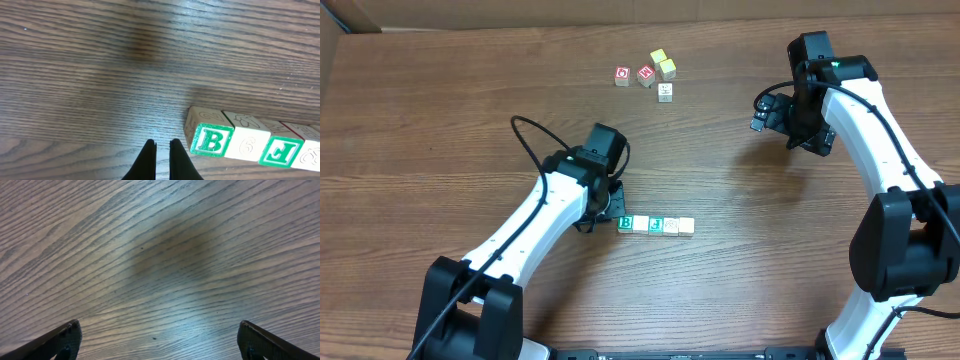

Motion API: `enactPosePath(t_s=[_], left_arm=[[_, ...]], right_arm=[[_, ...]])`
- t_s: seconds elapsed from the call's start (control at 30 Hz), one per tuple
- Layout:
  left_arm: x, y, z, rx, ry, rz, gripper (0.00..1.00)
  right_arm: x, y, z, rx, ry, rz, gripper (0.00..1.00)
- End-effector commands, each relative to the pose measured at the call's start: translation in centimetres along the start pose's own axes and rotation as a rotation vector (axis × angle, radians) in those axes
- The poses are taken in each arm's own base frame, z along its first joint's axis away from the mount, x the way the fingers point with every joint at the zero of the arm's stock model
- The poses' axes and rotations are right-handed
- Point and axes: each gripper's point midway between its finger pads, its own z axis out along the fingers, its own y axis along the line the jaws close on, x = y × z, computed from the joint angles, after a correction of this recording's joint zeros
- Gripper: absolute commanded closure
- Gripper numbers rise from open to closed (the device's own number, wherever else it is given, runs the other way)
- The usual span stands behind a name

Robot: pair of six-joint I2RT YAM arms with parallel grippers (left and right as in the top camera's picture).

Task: Flip 5 blocks
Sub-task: 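Bring both grippers down to opposite ends of the block row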

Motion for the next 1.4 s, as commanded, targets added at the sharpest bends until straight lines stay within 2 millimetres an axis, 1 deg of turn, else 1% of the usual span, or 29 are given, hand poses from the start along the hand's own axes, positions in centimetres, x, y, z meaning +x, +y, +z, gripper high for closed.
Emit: enactPosePath(t_s=[0.0,0.03,0.1,0.13,0.17,0.2,0.27,0.33,0.4,0.47,0.57,0.67,0.73,0.8,0.87,0.97,1.03,1.07,1.13,1.17,1.23,1.37], left_arm=[[-0.2,-1.6,-0.9,0.120,0.016,0.093,0.96],[0.0,-1.9,-1.0,0.143,0.025,0.119,0.96],[0.3,-1.9,-1.0,0.155,0.039,0.143,0.96],[0.4,-1.6,-1.1,0.149,0.047,0.137,0.96],[0.5,-1.3,-1.2,0.147,0.050,0.130,0.96],[0.5,-1.0,-1.5,0.145,0.052,0.120,0.96],[0.5,-0.4,-2.3,0.148,0.039,0.103,0.96],[0.3,0.1,-3.5,0.156,0.011,0.085,0.96],[0.2,0.8,-5.2,0.169,-0.030,0.061,0.96],[0.2,1.3,-6.8,0.183,-0.071,0.025,0.96],[0.2,1.7,-8.3,0.200,-0.113,-0.016,0.96],[0.5,1.8,-8.7,0.203,-0.111,-0.048,0.96],[0.7,1.8,-8.5,0.199,-0.099,-0.057,0.96],[0.9,1.9,-8.1,0.195,-0.089,-0.058,0.96],[1.0,1.9,-7.8,0.190,-0.077,-0.059,0.96],[1.2,2.0,-7.2,0.179,-0.053,-0.060,0.96],[1.1,2.0,-6.9,0.174,-0.047,-0.060,0.93],[1.0,2.1,-6.8,0.164,-0.048,-0.061,0.92],[0.6,2.3,-6.5,0.147,-0.058,-0.062,0.93],[0.5,2.5,-6.3,0.133,-0.062,-0.063,0.96],[0.3,2.7,-6.0,0.119,-0.058,-0.064,0.96],[0.6,2.7,-4.6,0.098,-0.010,-0.065,0.95]], right_arm=[[0.5,1.2,-1.0,-0.071,0.024,-0.001,0.00],[1.0,1.3,-1.0,-0.084,0.051,-0.001,0.00],[1.7,2.4,-1.3,-0.149,0.087,-0.033,0.00],[2.4,2.9,-1.5,-0.187,0.115,-0.095,0.11],[3.0,3.2,-1.8,-0.211,0.142,-0.124,0.46],[3.4,3.2,-2.1,-0.218,0.164,-0.120,0.96],[4.3,2.9,-2.9,-0.212,0.197,-0.102,0.96],[5.0,2.7,-4.1,-0.211,0.198,-0.104,0.96],[5.8,2.6,-6.1,-0.215,0.182,-0.116,0.96],[6.6,2.5,-8.5,-0.231,0.149,-0.131,0.96],[8.0,2.3,-11.6,-0.253,0.112,-0.108,0.96],[9.4,1.8,-13.5,-0.260,0.105,-0.065,0.96],[10.3,1.7,-13.8,-0.254,0.117,-0.032,0.96],[11.1,1.6,-13.4,-0.232,0.139,-0.010,0.96],[12.1,1.7,-12.3,-0.203,0.169,-0.002,0.96],[14.1,2.2,-9.7,-0.158,0.208,-0.021,0.96],[15.2,3.0,-7.7,-0.156,0.217,-0.052,0.96],[15.8,3.4,-6.2,-0.149,0.215,-0.047,0.96],[16.4,3.7,-4.2,-0.129,0.196,-0.025,0.96],[16.6,3.8,-3.3,-0.118,0.186,-0.012,0.96],[17.2,3.8,-1.6,-0.100,0.169,0.024,0.96],[17.8,4.3,0.7,-0.110,0.128,0.026,0.96]])
